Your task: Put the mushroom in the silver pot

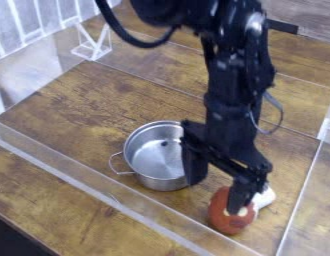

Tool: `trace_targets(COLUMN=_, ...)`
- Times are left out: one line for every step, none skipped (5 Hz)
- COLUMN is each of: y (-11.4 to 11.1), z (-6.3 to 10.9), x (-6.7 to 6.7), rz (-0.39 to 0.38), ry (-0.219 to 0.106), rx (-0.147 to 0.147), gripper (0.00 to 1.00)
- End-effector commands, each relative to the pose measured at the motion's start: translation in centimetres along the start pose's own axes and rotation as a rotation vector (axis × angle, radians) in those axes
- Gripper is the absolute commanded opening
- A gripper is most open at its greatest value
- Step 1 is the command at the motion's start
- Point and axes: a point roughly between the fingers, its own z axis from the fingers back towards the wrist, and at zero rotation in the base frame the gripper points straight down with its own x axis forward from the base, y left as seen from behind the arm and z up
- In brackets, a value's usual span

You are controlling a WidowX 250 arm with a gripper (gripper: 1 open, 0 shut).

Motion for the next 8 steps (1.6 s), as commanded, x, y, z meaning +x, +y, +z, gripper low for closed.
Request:
trace_targets(y=-0.2, z=-0.6, x=0.9, rz=-0.028, ry=-0.036, rx=-0.003, gripper=1.00)
trace_targets(y=0.4, z=-1.6, x=1.7, rz=-0.034, ry=-0.043, rx=-0.004, gripper=1.00)
trace_targets(y=1.5, z=-1.9, x=2.4, rz=-0.021, ry=-0.049, rx=-0.005, gripper=1.00)
trace_targets(y=2.3, z=-2.0, x=2.6, rz=-0.009, ry=-0.050, rx=-0.012, gripper=1.00)
trace_targets(y=3.1, z=-1.8, x=3.0, rz=0.012, ry=-0.057, rx=-0.021, gripper=1.00)
trace_targets(y=3.1, z=-1.8, x=3.2, rz=0.012, ry=-0.063, rx=-0.038, gripper=1.00)
trace_targets(y=2.8, z=-1.8, x=3.2, rz=0.003, ry=-0.071, rx=-0.058, gripper=1.00)
trace_targets(y=2.4, z=-1.8, x=3.2, rz=-0.004, ry=-0.076, rx=-0.075, gripper=1.00)
